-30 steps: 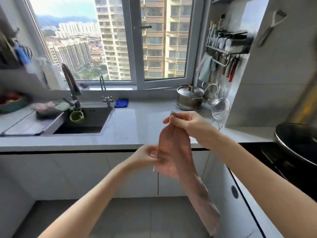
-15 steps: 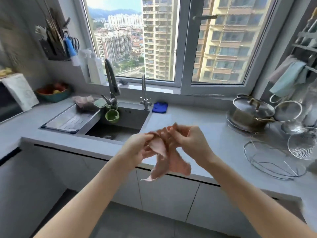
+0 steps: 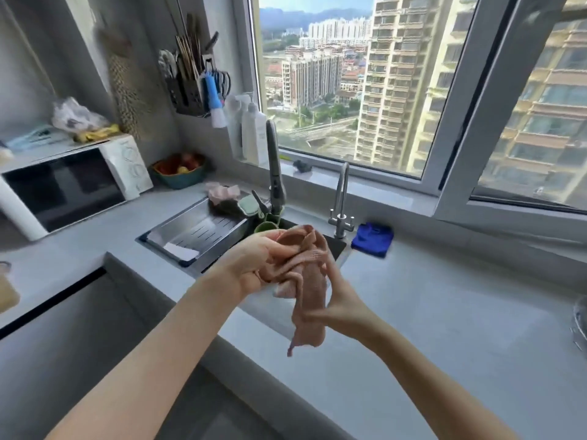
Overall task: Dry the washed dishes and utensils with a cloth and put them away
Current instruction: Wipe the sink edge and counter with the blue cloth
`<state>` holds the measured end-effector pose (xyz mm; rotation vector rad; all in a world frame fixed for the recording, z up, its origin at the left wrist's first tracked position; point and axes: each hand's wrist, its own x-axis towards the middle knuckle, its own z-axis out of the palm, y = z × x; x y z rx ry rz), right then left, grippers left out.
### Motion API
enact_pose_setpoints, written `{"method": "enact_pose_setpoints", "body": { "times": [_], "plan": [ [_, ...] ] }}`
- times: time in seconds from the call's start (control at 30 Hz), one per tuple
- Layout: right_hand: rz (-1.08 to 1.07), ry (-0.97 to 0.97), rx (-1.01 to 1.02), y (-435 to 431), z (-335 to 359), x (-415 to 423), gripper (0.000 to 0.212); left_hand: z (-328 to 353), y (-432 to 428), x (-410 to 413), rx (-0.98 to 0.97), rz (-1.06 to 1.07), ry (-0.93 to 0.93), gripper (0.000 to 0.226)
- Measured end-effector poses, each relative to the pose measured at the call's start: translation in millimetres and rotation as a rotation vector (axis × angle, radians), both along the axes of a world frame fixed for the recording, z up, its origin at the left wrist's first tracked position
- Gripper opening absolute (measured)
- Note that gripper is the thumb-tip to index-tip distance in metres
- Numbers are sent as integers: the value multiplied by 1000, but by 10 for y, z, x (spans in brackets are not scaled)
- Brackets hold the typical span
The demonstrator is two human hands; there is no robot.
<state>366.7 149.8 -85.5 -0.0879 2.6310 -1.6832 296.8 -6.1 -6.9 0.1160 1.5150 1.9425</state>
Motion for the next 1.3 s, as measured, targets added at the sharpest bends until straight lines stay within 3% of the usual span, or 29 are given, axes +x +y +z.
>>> {"method": "enact_pose_setpoints", "body": {
  "times": [0.03, 0.13, 0.17, 0.27, 0.33, 0.37, 0.43, 0.5, 0.6, 0.77, 0.87, 0.93, 1.03, 1.1, 1.17, 1.3],
  "plan": [
    [-30, 13, -59, -43, -62, -144, 111, 13, -31, -117, 15, 10, 10, 27],
    [-143, 90, -57, -67, -181, -558, 44, -32, -222, -545, 29, 93, -24, 31],
    [-140, 98, -59, -51, -188, -682, 33, -87, -307, -703, 12, 120, -56, 32],
    [-104, 88, -70, 17, -181, -1048, 46, -366, -512, -1174, -137, 134, -119, 32],
    [-96, 56, -35, 29, -171, -1321, 60, -647, -565, -1499, -377, 122, -43, 23],
    [-98, 34, -6, 8, -175, -1468, 62, -802, -587, -1675, -552, 113, 75, 19],
    [-112, 9, 48, -87, -208, -1766, 57, -1042, -592, -1998, -877, 28, 454, 42],
    [-160, -13, 119, -237, -223, -2039, 49, -1131, -539, -2227, -837, -178, 747, 63],
    [-228, -48, 170, -438, -234, -2349, 51, -1221, -410, -2426, -565, -466, 835, 72],
    [-340, -169, -29, -479, -245, -2533, 79, -1405, -356, -2873, -287, -473, 513, 40],
    [-572, -51, 213, -493, -320, -2444, 80, -1487, -351, -3052, -193, -549, 390, 30],
    [-552, -75, 262, -551, -427, -2448, 91, -1524, -304, -3120, -143, -585, 235, 30],
    [-421, -233, 87, -730, -732, -2502, 118, -1530, -171, -3214, -84, -526, -14, 27],
    [-452, -239, -129, -812, -900, -2532, 124, -1530, -81, -3245, -105, -450, -137, 23],
    [-498, -180, -335, -844, -990, -2574, 112, -1541, -35, -3257, -106, -429, -219, 16],
    [-598, -279, -800, -858, -1025, -2665, 54, -1569, -117, -3424, -56, -685, -271, 24]
  ]
}}
